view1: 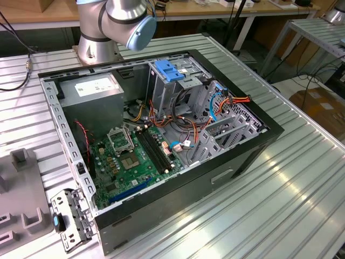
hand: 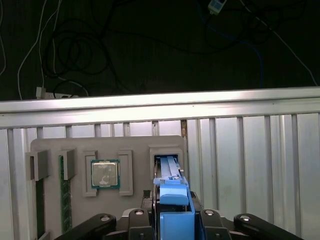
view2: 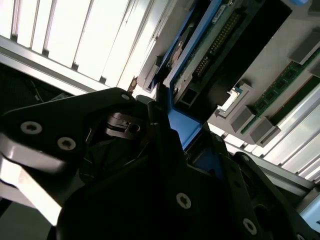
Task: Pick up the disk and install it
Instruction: 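Pick up the disk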
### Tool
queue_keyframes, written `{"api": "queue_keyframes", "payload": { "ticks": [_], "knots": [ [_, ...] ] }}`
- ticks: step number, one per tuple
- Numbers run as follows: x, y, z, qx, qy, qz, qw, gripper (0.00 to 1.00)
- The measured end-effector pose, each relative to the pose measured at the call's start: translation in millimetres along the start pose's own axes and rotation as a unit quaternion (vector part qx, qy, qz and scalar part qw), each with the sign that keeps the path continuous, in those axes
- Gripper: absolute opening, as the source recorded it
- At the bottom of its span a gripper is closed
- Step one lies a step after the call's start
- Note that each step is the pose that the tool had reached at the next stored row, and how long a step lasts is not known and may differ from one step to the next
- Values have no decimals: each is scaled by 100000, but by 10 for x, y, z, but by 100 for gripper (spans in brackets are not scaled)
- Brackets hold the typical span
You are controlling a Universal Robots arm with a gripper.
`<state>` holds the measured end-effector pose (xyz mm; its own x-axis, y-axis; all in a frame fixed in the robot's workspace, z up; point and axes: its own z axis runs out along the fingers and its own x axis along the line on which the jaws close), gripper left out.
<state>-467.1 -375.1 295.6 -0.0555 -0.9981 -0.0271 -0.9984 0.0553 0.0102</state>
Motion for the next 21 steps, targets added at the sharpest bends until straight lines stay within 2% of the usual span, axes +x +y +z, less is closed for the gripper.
{"api": "queue_keyframes", "payload": {
  "ticks": [21],
  "knots": [
    [0,-1,0,-19,6,-646,99998,37]
  ]
}}
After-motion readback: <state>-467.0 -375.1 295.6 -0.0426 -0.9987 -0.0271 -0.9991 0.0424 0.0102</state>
